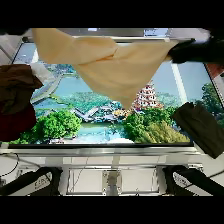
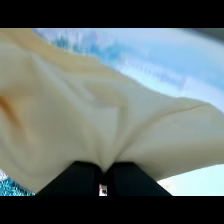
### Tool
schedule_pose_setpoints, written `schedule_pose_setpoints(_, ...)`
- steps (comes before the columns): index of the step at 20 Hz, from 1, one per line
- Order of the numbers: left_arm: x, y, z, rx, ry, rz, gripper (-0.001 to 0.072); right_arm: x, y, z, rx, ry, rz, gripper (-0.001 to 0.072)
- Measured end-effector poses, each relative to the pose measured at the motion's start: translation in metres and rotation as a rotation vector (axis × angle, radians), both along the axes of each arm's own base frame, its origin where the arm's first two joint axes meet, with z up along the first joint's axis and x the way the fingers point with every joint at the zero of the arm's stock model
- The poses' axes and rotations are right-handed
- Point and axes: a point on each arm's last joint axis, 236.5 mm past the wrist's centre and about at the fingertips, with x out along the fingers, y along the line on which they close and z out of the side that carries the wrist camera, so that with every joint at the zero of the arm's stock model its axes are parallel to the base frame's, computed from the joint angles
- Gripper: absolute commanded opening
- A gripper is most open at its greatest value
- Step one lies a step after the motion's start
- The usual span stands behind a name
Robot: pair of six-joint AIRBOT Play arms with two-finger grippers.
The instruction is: Fold the shirts.
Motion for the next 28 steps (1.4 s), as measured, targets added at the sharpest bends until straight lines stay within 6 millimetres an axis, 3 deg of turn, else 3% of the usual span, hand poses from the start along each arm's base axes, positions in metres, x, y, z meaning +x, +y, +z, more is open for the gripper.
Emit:
schedule_pose_setpoints(2,-0.043,-0.008,0.018,0.005,-0.035,-0.041,0.0011,-0.020,-0.006,0.059,0.021,-0.169,-0.020,0.0028)
schedule_pose_setpoints(3,-0.059,-0.012,0.017,0.015,-0.023,-0.065,0.0011,-0.026,-0.007,0.079,0.033,-0.229,-0.026,0.0028)
schedule_pose_setpoints(5,-0.078,-0.016,-0.008,0.052,0.074,-0.101,0.0011,-0.026,-0.006,0.098,0.058,-0.288,-0.026,0.0028)
schedule_pose_setpoints(7,-0.082,-0.017,-0.052,0.069,0.231,-0.127,0.0011,-0.008,-0.001,0.087,0.071,-0.254,-0.017,0.0029)
schedule_pose_setpoints(10,-0.075,-0.017,-0.142,0.052,0.516,-0.146,0.0011,0.042,0.015,0.023,0.085,-0.066,0.022,0.0029)
schedule_pose_setpoints(13,-0.072,-0.014,-0.251,0.007,0.793,-0.116,0.0011,0.092,0.040,-0.073,0.139,0.187,0.063,0.0029)
schedule_pose_setpoints(15,-0.084,-0.009,-0.328,-0.007,0.963,-0.067,0.0011,0.116,0.063,-0.133,0.180,0.322,0.090,0.0029)
schedule_pose_setpoints(17,-0.105,0.000,-0.392,0.003,1.095,-0.010,0.0011,0.134,0.090,-0.188,0.205,0.414,0.110,0.0029)
schedule_pose_setpoints(19,-0.125,0.008,-0.436,0.011,1.181,0.042,0.0012,0.149,0.118,-0.231,0.222,0.457,0.121,0.0030)
schedule_pose_setpoints(21,-0.136,0.011,-0.462,0.008,1.219,0.076,0.0025,0.158,0.146,-0.265,0.232,0.477,0.133,0.0053)
schedule_pose_setpoints(22,-0.137,0.011,-0.468,0.001,1.221,0.086,0.0037,0.162,0.158,-0.276,0.236,0.472,0.136,0.0182)
schedule_pose_setpoints(23,-0.136,0.010,-0.472,-0.014,1.214,0.096,0.0186,0.165,0.168,-0.285,0.237,0.468,0.138,0.0403)
schedule_pose_setpoints(24,-0.130,0.008,-0.473,-0.033,1.193,0.107,0.0449,0.168,0.175,-0.290,0.238,0.455,0.139,0.0452)
schedule_pose_setpoints(25,-0.121,0.007,-0.471,-0.052,1.161,0.119,0.0602,0.172,0.180,-0.290,0.241,0.436,0.140,0.0449)
schedule_pose_setpoints(28,-0.085,0.007,-0.451,-0.078,1.021,0.132,0.0604,0.179,0.168,-0.276,0.204,0.390,0.129,0.0446)
